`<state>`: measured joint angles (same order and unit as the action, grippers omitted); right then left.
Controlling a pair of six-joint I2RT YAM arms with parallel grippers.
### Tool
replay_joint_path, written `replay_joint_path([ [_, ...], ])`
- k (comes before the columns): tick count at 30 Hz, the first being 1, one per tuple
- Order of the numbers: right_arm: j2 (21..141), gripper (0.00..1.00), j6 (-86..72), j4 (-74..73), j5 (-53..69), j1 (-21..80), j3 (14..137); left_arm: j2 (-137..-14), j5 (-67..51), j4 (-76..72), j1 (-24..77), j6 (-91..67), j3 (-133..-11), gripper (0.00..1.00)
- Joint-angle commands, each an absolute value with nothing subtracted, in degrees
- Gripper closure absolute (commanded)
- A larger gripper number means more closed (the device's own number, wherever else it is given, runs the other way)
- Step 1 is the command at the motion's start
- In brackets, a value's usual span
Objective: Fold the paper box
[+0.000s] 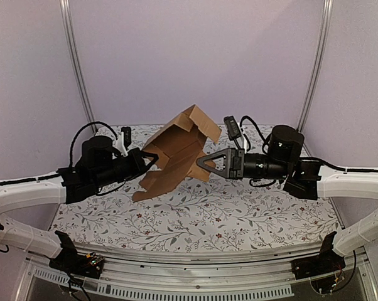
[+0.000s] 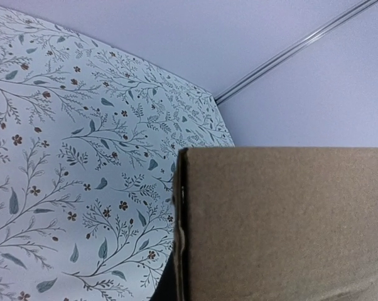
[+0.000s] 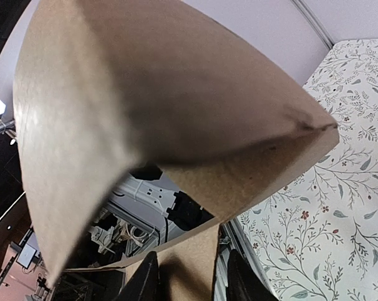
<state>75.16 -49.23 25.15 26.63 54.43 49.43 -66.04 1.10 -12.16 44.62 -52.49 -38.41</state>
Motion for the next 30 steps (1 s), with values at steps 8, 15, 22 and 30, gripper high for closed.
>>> replay_joint_path([
  [8,68.4,0.45,-36.4,2.0,20.3,54.3,52.8,-64.3,-0.2,-7.8,44.2,-46.9,-39.7,1.00],
  [15,63.1,0.36,-25.9,-15.9,16.5,54.0,58.4,-63.4,2.1,-4.6,43.2,-43.4,-40.0,1.00],
  [22,62.2,0.32,-14.9,-31.8,12.5,54.0,68.1,-63.3,3.1,-0.3,42.6,-40.1,-41.5,1.00],
  [30,64.7,0.35,-5.7,-39.1,13.6,54.0,76.5,-63.5,1.2,3.3,41.9,-38.1,-42.6,1.00],
])
